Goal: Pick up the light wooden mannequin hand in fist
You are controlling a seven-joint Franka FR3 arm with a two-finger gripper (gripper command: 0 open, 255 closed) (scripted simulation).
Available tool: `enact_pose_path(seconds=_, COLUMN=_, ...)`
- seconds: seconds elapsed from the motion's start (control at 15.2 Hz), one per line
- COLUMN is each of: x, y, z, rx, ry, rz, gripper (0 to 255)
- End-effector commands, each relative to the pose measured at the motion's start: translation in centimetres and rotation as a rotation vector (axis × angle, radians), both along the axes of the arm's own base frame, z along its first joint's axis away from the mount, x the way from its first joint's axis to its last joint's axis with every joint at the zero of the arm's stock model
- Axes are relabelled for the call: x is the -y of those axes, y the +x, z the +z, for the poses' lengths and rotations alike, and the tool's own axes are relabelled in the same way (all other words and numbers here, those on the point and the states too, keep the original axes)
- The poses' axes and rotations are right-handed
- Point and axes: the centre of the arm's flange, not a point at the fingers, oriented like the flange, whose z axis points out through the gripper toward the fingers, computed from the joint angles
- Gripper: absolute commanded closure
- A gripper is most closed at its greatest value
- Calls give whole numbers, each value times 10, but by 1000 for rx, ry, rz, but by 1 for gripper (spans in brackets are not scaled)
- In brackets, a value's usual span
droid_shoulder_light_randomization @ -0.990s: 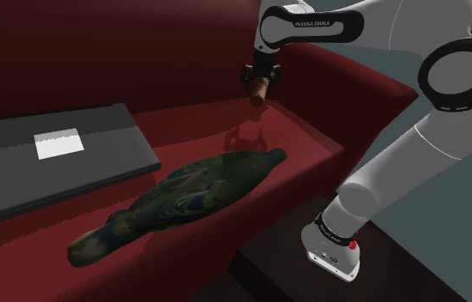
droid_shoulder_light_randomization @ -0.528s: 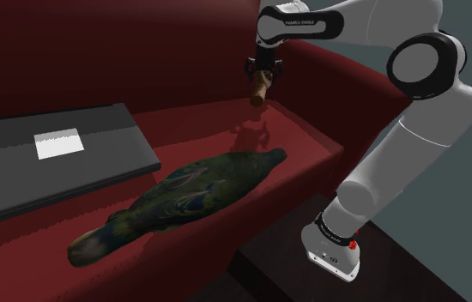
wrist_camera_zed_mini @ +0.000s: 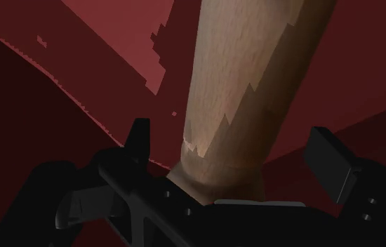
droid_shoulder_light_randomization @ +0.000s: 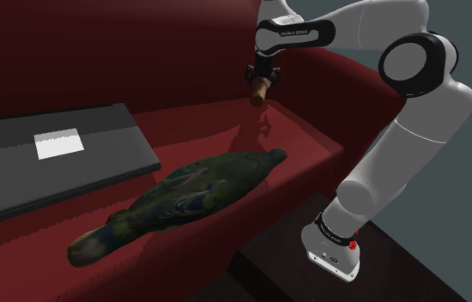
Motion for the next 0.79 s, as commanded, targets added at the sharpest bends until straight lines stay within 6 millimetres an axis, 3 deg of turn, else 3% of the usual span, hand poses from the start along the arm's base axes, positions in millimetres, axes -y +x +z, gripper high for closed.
enact_pose_path(seconds=0.0, x=1, y=0, z=-9, rx=0, ry=0, rz=0, gripper=0)
enact_pose_path(seconds=0.07, x=1, y=0, z=-9, rx=0, ry=0, rz=0, gripper=0)
enact_pose_path(seconds=0.13, x=2, y=0, z=-9, rx=0, ry=0, rz=0, gripper=255)
enact_pose_path(seconds=0.73, x=1, y=0, z=-9, rx=0, ry=0, rz=0, gripper=255)
